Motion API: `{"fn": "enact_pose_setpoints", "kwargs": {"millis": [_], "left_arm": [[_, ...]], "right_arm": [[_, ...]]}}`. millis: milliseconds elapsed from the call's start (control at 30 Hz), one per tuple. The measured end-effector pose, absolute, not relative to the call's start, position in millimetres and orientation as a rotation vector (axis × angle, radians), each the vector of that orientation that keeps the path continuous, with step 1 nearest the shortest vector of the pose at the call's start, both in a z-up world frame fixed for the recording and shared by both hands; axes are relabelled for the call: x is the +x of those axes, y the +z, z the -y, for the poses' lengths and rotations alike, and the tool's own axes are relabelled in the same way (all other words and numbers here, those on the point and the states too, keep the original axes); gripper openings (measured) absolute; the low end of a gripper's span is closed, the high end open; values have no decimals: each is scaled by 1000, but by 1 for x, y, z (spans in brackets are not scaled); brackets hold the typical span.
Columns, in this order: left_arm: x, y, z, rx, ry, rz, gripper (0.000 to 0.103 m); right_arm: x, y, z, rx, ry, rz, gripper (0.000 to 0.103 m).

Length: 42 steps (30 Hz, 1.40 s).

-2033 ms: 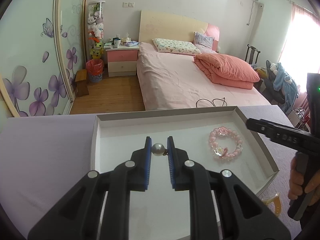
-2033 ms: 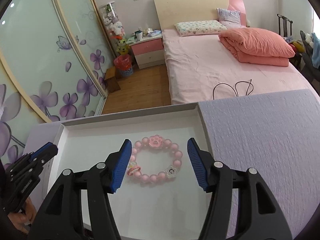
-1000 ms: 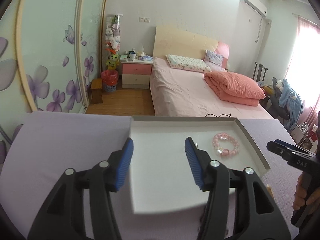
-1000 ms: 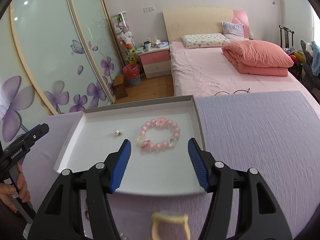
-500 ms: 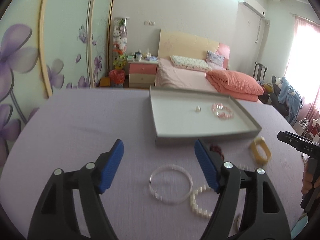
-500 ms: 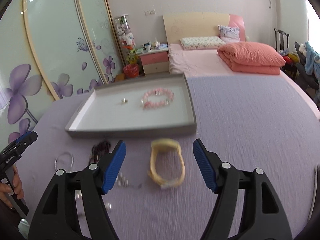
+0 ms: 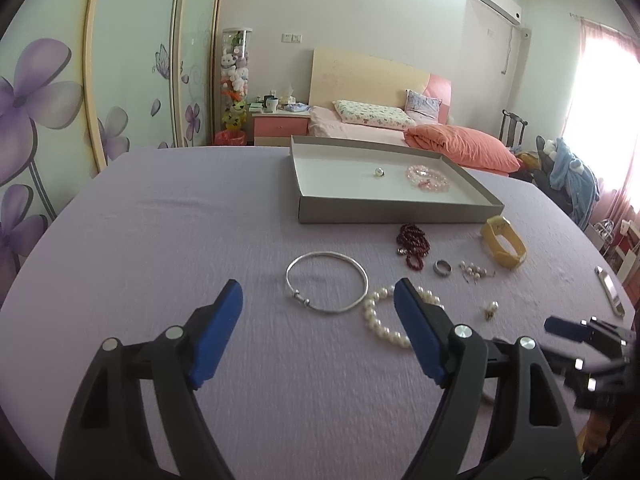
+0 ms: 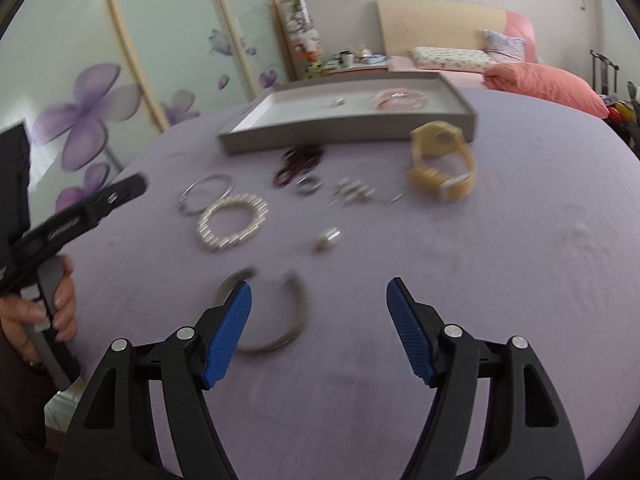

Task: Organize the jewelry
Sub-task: 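Move the right tool back to the silver cuff and grasp it, then grasp the pearl bracelet with the left tool while the right tool holds the cuff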

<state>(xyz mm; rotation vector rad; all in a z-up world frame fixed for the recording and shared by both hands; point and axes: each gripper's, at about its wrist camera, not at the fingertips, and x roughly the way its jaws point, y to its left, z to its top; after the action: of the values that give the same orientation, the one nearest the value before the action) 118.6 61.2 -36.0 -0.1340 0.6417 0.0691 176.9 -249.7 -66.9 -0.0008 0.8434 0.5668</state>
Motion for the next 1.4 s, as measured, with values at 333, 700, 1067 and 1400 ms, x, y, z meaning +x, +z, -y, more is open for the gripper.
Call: {"fn": "enact_pose_setpoints", "kwargs": {"millis": [333,700,1067,1400], "left_arm": [[104,-39,-64,-141,89,-641,79],[105,-39,-67,-139,103,-653,79],[123,-50,-61,-141,94,-711,79],[136,-67,-3,-87,23,-798,79]], "right_arm": [[148,-84,213,-107,506,-855,86],[153,-88,197,-167,430,-854,68],[162,-80,231,-100,425,-828,67],[181,-63,269,-14,380,-796,68]]}}
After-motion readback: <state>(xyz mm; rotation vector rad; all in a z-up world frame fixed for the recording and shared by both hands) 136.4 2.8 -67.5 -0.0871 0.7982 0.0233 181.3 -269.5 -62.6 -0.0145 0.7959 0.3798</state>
